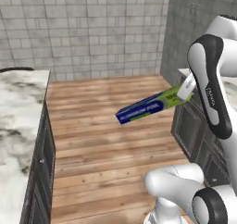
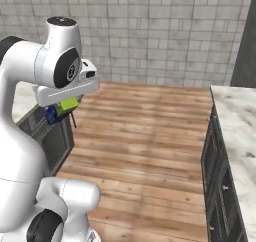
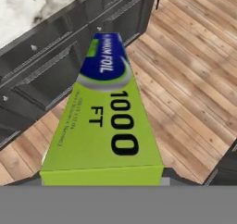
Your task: Retrieve the tupperware and aluminum foil from the cabinet and place them on the dining counter near the plate with mushrooms to prepare for storing leftovers.
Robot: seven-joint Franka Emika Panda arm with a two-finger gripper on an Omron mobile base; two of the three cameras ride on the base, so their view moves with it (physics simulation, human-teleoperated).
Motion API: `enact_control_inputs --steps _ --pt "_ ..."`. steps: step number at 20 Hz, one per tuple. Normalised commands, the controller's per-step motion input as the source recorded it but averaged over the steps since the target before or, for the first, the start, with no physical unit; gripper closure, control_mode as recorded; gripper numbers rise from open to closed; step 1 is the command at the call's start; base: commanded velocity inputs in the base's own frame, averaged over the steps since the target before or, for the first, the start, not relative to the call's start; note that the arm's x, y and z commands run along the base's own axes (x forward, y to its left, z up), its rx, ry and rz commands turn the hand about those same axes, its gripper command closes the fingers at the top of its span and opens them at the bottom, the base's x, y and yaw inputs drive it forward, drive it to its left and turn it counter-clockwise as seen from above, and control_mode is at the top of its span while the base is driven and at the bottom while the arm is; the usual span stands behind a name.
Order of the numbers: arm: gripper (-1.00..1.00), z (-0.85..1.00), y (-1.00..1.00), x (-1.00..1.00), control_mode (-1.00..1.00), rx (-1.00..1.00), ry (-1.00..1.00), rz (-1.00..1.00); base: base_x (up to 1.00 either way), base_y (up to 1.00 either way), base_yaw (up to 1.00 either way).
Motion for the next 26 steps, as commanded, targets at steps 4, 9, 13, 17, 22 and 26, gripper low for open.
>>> enact_control_inputs --steps 4,9,13,17,22,26 --pt "1.00 0.00 0.00 0.00 1.00 0.00 0.00 0.00 1.00 0.05 -0.02" --pt "1.00 0.00 0.00 0.00 1.00 0.00 0.00 0.00 1.00 0.06 -0.01" --pt "1.00 0.00 0.00 0.00 1.00 0.00 0.00 0.00 1.00 0.00 0.01" --pt "1.00 0.00 0.00 0.00 1.00 0.00 0.00 0.00 1.00 -0.02 0.06" --pt "1.00 0.00 0.00 0.00 1.00 0.00 0.00 0.00 1.00 -0.06 0.14" --pt "1.00 0.00 0.00 0.00 1.00 0.00 0.00 0.00 1.00 -0.09 0.34"
